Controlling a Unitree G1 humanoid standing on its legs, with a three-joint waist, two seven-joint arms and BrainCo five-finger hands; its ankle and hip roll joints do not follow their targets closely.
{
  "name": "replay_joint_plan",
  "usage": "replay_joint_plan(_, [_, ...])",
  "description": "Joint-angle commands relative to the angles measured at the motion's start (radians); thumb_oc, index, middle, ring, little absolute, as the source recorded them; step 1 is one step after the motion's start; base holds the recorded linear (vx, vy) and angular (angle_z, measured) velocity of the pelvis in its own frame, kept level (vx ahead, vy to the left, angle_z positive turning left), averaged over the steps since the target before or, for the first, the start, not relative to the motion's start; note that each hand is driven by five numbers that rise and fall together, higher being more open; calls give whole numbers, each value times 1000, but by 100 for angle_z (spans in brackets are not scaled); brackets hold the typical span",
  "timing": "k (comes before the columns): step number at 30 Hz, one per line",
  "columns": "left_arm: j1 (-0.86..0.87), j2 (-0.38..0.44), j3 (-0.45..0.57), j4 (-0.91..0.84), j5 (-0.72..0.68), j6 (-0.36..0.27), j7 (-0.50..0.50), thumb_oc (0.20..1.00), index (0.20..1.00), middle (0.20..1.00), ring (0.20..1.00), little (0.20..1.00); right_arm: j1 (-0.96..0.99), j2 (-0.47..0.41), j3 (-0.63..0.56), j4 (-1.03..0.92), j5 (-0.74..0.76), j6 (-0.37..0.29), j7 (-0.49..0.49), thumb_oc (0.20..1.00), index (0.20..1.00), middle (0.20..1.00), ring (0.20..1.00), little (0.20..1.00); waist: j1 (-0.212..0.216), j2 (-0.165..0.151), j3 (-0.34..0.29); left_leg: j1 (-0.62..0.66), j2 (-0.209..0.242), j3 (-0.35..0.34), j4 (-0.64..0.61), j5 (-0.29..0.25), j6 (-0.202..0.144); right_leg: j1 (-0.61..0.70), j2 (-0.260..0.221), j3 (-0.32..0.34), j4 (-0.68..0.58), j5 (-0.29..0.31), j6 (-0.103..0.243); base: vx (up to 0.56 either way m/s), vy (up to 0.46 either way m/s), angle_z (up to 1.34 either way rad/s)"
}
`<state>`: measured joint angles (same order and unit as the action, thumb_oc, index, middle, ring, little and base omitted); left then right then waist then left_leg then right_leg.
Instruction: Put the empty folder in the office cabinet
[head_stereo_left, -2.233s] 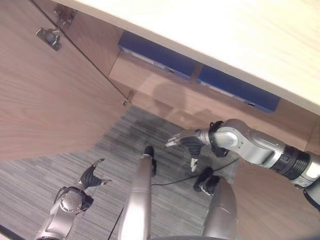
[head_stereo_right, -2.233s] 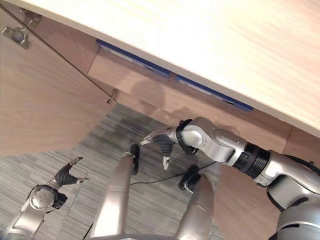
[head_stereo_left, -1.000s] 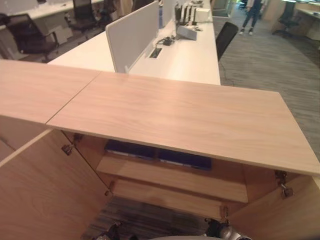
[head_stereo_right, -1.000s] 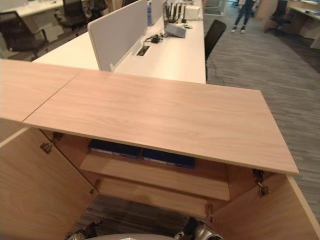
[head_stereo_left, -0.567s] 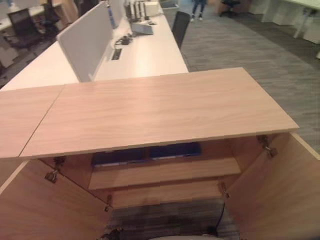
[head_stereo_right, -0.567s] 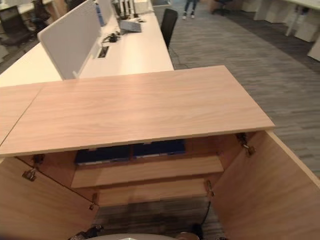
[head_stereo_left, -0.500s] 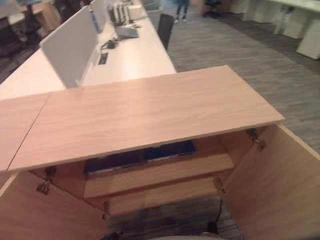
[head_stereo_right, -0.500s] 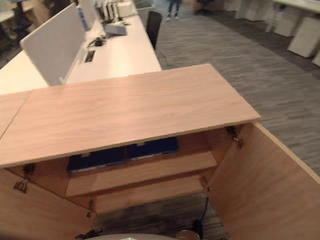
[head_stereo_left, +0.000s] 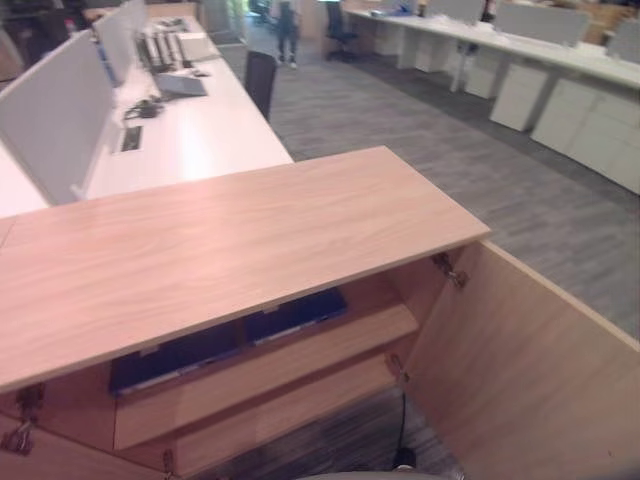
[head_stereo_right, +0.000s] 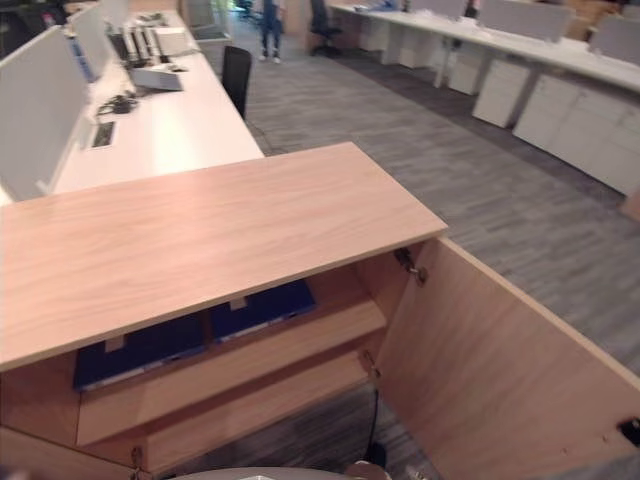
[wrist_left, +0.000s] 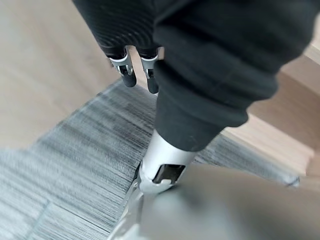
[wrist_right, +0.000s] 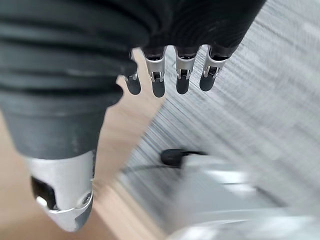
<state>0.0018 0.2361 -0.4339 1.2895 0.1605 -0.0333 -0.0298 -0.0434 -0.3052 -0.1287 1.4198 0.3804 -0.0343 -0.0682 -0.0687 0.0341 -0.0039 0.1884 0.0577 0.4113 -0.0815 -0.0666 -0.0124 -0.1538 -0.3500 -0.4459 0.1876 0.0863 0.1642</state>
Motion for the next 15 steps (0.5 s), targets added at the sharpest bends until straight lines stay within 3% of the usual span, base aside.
replay_joint_plan(1, [-44,-81,35,10,-56,-41,-14,1000,1000,1000,1000,1000,-17,-48,8,39,21,-19,-14,1000,1000,1000,1000,1000,-13,-11,-33,-116,-86,-101,1,-20,55,180,-122,85,-80,113,93,23,-157,-35])
replay_joint_plan(4, [-48,-79,44,29,-61,-40,-8,1000,1000,1000,1000,1000,-22,-54,18,38,9,-15,-16,1000,1000,1000,1000,1000,-11,-22,-39,-115,-77,-83,3,-16,50,187,-105,86,-91,97,98,-8,-139,-55])
replay_joint_plan(8, [-58,-69,97,78,-85,-29,12,1000,1000,1000,1000,1000,-31,-43,42,45,-9,-8,-13,1000,1000,1000,1000,1000,-20,-41,-22,-106,-27,-31,6,0,29,167,-54,74,-127,54,84,-60,-238,-102])
replay_joint_plan(12, [-58,-58,189,141,-135,-19,34,1000,1000,1000,1000,1000,20,18,68,75,8,-3,5,1000,1000,1000,1000,1000,-41,-82,-28,-106,82,11,33,44,-34,189,76,121,-220,-18,46,-35,-383,-70])
replay_joint_plan(15, [-49,-55,208,153,-141,-15,36,1000,1000,1000,1000,1000,42,36,78,86,25,-7,18,1000,1000,1000,1000,1000,-57,-86,-31,-98,133,29,40,65,-60,187,127,145,-229,-44,25,-18,-304,-56])
